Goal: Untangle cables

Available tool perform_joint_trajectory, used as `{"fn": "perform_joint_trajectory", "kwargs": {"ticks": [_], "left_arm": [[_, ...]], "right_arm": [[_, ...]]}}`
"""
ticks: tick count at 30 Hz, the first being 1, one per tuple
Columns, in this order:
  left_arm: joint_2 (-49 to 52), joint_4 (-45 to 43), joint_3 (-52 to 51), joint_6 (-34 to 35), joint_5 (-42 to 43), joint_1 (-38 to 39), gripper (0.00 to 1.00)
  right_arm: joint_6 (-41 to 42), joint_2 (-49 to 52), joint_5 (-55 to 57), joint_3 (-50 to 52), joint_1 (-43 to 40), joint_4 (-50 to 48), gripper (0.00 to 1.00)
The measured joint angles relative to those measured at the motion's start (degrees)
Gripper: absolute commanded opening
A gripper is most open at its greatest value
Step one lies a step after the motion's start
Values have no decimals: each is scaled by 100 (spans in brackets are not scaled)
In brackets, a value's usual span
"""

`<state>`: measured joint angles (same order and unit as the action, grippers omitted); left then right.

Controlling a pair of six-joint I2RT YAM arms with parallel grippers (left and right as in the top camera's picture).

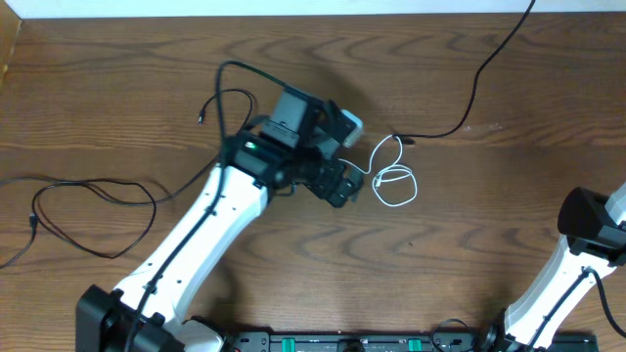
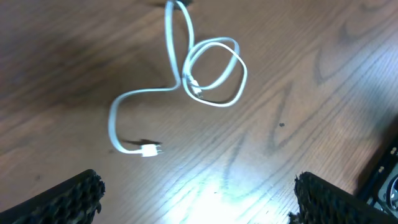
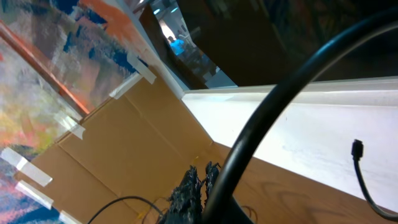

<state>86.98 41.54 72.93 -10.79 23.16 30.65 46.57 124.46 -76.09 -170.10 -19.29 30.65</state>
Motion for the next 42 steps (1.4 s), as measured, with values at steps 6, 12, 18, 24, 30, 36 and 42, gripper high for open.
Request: {"fn": "perform_joint_trajectory", "kwargs": {"ticks": [6,12,18,24,30,36,42], "left_arm": [[584,-446,0,140,-195,258,98],[1373,-1342,0,197,-273,348,99],[1915,-1908,0,199,-275,531,98],[2367,-2426,0,199,-240,656,98],[2680,-2450,0,199,186,678,98],[2909,-2524,2,199,356,881,94],[2911,-2553,2,197,146,975,68]], "right_arm": [[-146,0,7,2,0,28,1],[-240,0,7,2,2,173,1],[-321,0,7,2,0,212,1],[-345,0,7,2,0,214,1],[-345,0,7,2,2,214,1],[-348,0,11,2,0,212,1],[-348,0,9,2,2,216,1]]}}
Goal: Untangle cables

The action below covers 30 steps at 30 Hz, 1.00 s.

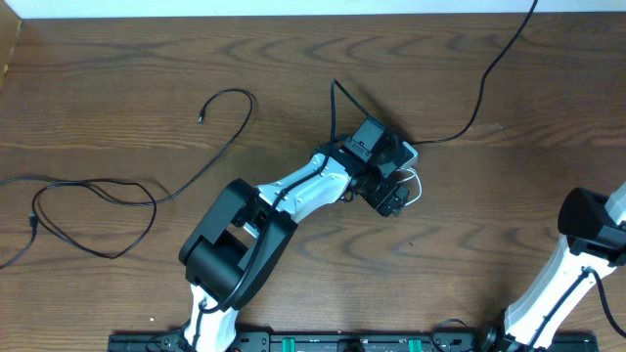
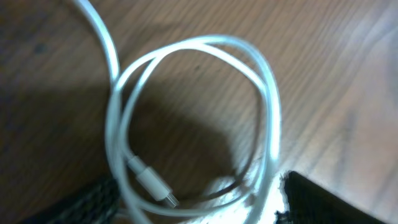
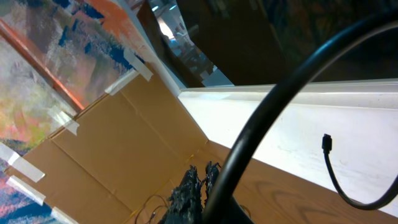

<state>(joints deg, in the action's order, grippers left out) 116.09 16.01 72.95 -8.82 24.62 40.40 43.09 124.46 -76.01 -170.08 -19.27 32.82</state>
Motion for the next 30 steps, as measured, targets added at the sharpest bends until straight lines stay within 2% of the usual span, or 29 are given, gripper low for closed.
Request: {"fn": "perform_joint_trajectory", "kwargs": {"ticks": [1,3,5,7,14,19,24,30], "left_arm": [[0,2,0,11,-98,-9,57],[0,0,0,-7,-258,-37,23],[2,0,0,17,-382,-81,19],[2,0,0,9,-463,-138,9],[2,17,0,2,-614,-354,7],[0,107,0,2,-669,-535,7],[-11,402,0,2,-1008,-772,7],[-114,907,2,-50,-1873,-1134,8]], "right_arm": [[-2,0,0,0,-2,0,1],[-13,0,2,0,-2,2,1],[-57,0,2,0,0,70,1],[-138,0,4,0,-2,184,1],[-675,0,251,4,-2,977,1],[-1300,0,833,9,-17,1681,1],[-1991,0,1930,13,-195,2341,1],[-2800,0,3475,15,-654,3016,1]]}}
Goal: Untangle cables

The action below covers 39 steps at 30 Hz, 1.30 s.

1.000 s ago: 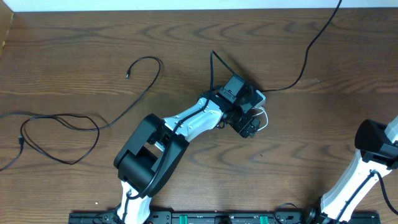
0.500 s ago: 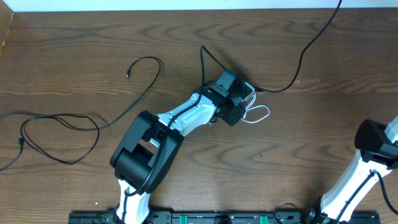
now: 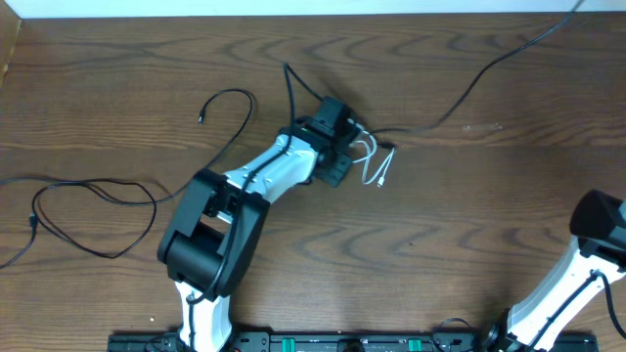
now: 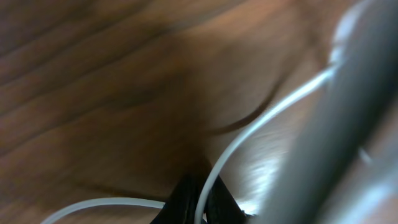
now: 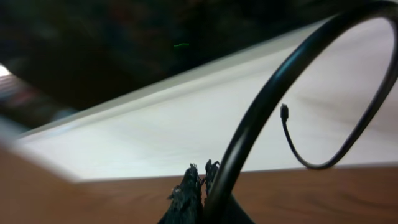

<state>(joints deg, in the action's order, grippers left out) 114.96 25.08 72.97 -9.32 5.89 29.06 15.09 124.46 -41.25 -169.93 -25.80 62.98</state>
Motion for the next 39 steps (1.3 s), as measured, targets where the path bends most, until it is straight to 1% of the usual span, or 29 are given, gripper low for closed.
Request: {"fn": "perform_joint_trajectory", "kwargs": {"ticks": [6,8,13,17,21,26,29,31,32,35,39], "left_arm": [[-22,107,2,-17,-636,-507,7],[-22,107,2,-11,-743,-715,7],[-22,120,2,55,-911,-1158,8],[-22,107,2,55,-922,-1222,8],[-22,-33,2,55,-544,-1130,7],[-22,-407,2,55,328,-870,7],[-22,-590,2,57,706,-638,8],[-22,-684,2,57,848,-463,8],[-22,-758,2,57,901,-380,8],[-22,-868,2,57,1016,-192,7],[-22,-848,2,57,1075,-205,7]], "right_arm": [[-645,0,1453,2,-531,332,1],[-776,0,1746,2,-734,330,1],[-927,0,1934,59,-1283,350,1],[-973,0,1803,286,-1488,343,1],[-1027,0,1600,791,-1436,243,1],[-1132,0,1480,1648,-1292,-4,1],[-1174,9,1377,2116,-1235,-63,1],[-1235,20,1327,2319,-1220,-109,5],[-1281,20,1292,2426,-1217,-131,5],[-1327,22,1329,2636,-1217,-151,1],[-1381,22,1834,2785,-1220,-201,1]]}}
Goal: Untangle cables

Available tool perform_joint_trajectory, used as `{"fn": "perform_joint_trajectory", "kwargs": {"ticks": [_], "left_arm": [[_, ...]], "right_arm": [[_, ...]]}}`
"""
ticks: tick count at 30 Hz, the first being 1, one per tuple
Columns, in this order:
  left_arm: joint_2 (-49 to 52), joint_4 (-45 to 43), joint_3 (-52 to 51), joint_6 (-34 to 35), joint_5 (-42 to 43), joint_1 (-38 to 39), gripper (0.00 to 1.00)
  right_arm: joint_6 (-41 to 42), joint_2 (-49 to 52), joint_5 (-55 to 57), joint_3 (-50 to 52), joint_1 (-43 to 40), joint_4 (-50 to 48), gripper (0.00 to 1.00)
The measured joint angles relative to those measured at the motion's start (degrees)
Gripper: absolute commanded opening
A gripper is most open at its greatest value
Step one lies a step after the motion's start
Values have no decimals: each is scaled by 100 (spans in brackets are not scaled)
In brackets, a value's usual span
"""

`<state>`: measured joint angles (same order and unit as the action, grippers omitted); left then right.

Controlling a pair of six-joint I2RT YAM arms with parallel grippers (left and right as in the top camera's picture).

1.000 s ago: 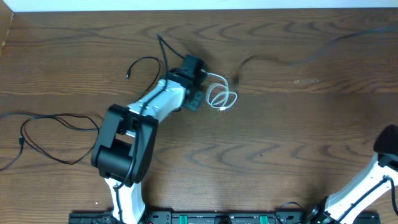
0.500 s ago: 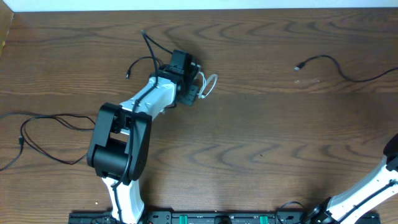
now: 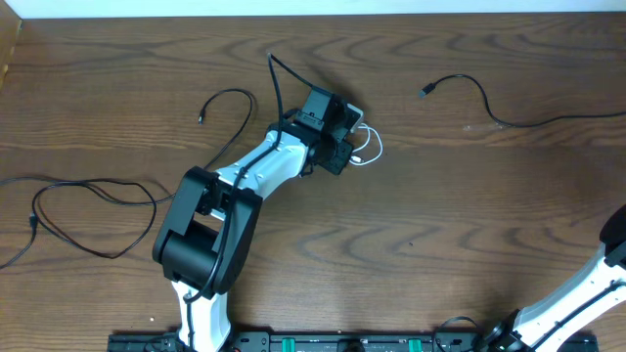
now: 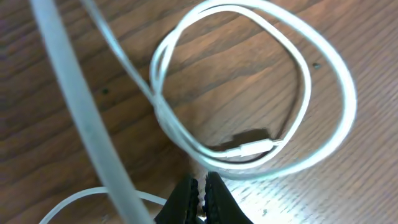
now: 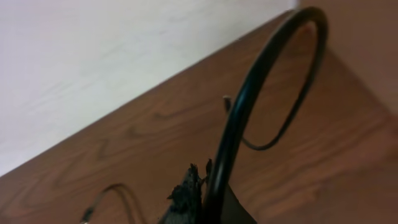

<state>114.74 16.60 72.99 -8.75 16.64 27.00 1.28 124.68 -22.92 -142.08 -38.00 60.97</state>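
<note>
A white cable [image 3: 370,148] lies coiled in the middle of the wooden table; in the left wrist view its loop [image 4: 323,74] has a plug lying inside it. My left gripper [image 3: 337,145] [image 4: 200,190] is shut on a strand of it at the coil's left edge. A black cable [image 3: 489,110] lies apart to the right, its free plug toward the back and its other end running off the right edge. My right gripper [image 5: 202,186], outside the overhead view, is shut on this black cable [image 5: 249,93], which arcs up from the fingers.
Another long black cable [image 3: 230,96] lies at the left, running down into a loose loop [image 3: 88,210] near the table's left edge. The right arm [image 3: 608,269] shows at the lower right corner. Black equipment lines the front edge.
The black cable's free end, which lay against the white coil, now lies well to the right of it. The white coil has shifted slightly with my left gripper still shut on it.
My left gripper hung open above the white coil, with the black cable's end touching the coil and my right gripper shut on that cable. The left gripper then stood low over the coil, then shut on it further left. Now the two cables lie apart.
</note>
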Motion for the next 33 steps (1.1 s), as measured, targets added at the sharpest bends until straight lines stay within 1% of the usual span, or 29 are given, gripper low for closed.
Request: {"fn": "perform_joint_trajectory", "kwargs": {"ticks": [10,16,20,21,23,25,26,27,29,30,33], "left_arm": [[0,111,0,17,0,-166,7],[0,74,0,17,0,-155,8],[0,72,0,20,0,-155,7],[0,70,0,17,0,-155,8],[0,55,0,17,0,-155,8],[0,26,0,20,0,-155,8],[0,20,0,17,0,-155,8],[0,17,0,20,0,-155,9],[0,15,0,20,0,-155,11],[0,13,0,20,0,-155,12],[0,9,0,42,0,-155,12]], "right_arm": [[28,0,1856,9,-125,-258,1],[402,0,3182,9,-153,-251,1],[640,0,3864,9,-144,-249,1],[675,0,3960,9,-144,-247,7],[756,0,4059,9,-146,-236,26],[686,0,3853,9,-146,-210,50],[634,0,3644,9,-146,-192,66],[590,0,3425,9,-146,-170,79],[505,0,2935,9,-142,-129,94],[492,0,2662,9,-142,-111,99],[293,0,1928,9,-142,-57,99]]}}
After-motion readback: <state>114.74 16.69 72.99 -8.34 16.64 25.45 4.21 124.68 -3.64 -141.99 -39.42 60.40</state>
